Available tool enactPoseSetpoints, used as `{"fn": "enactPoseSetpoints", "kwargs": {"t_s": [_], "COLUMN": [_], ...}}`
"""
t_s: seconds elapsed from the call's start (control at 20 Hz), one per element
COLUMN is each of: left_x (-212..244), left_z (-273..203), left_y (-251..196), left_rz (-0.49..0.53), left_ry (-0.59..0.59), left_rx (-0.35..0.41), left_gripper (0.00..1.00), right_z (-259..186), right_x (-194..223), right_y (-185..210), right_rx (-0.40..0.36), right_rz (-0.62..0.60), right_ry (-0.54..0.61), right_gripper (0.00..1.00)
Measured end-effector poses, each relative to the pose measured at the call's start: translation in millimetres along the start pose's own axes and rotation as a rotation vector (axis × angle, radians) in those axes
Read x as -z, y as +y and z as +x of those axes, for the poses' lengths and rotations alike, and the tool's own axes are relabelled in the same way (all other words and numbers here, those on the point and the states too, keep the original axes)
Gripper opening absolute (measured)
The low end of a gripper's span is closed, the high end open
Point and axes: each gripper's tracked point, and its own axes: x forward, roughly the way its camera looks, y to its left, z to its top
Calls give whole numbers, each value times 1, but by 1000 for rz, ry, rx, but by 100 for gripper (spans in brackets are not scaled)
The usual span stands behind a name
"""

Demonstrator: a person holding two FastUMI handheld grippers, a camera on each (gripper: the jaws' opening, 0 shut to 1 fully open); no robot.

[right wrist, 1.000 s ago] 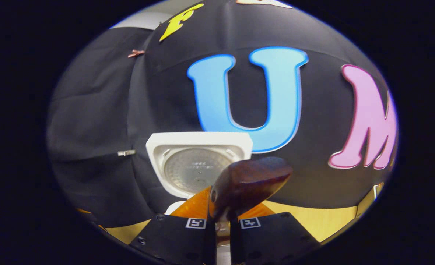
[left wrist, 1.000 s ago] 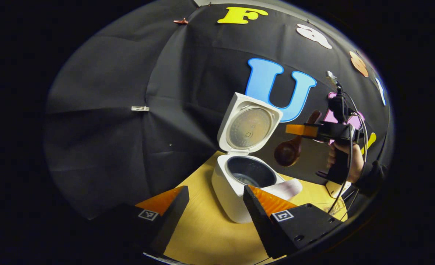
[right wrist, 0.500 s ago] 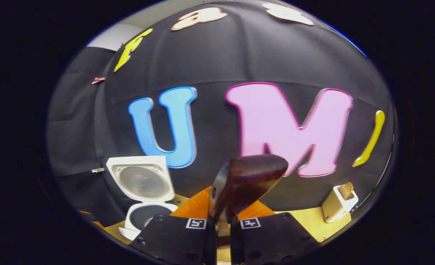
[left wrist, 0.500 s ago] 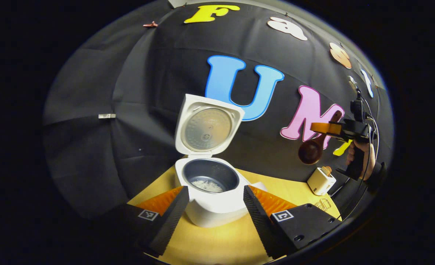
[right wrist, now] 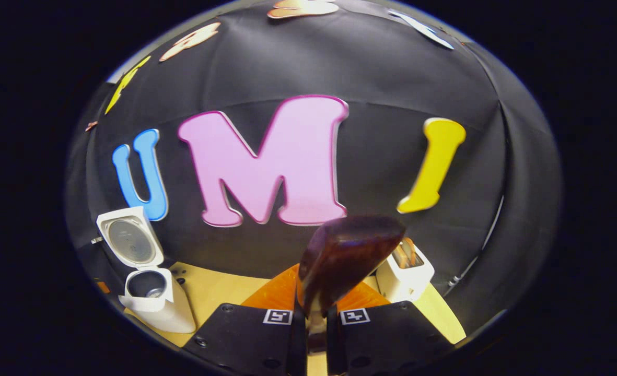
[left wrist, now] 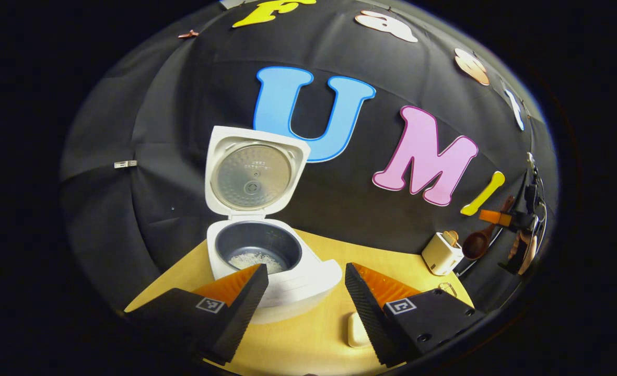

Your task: Close the left gripper, press the button to open the rice cooker; take a wooden spoon from the chopstick holder with the right hand, scoop a spoonful of rice and pour it into the rice cooker, then put the wooden spoon back into the chopstick holder.

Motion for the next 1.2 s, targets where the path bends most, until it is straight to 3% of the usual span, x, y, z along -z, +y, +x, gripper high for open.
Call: {"fn": "enactPoseSetpoints", "kwargs": {"t_s": [0.2, 0.3, 0.35, 0.5, 0.55, 0.6, 0.85, 1.2], "left_x": [-28, -36, -40, -43, -41, -39, -32, -29], "left_z": [9, 10, 10, 5, 3, 2, -4, -4], "left_y": [-5, -3, -1, 6, 6, 7, 11, 5], "left_rz": [13, 6, 7, 15, 10, 4, -4, 12], "left_ry": [-48, -59, -64, -75, -70, -64, -42, -32], "left_rx": [-55, -85, -105, -160, -169, -176, -212, -206], "left_gripper": [96, 92, 96, 96, 92, 96, 96, 96], "right_z": [12, 19, 20, 26, 28, 29, 43, 53], "right_x": [52, 77, 91, 132, 144, 154, 185, 227], "right_y": [-51, -67, -73, -89, -94, -97, -107, -105], "right_rx": [36, 43, 45, 61, 69, 75, 96, 120], "right_rz": [58, 100, 121, 149, 150, 155, 189, 248], "right_ry": [86, 121, 142, 205, 221, 235, 257, 311], "right_gripper": [19, 18, 18, 19, 19, 19, 18, 19]}}
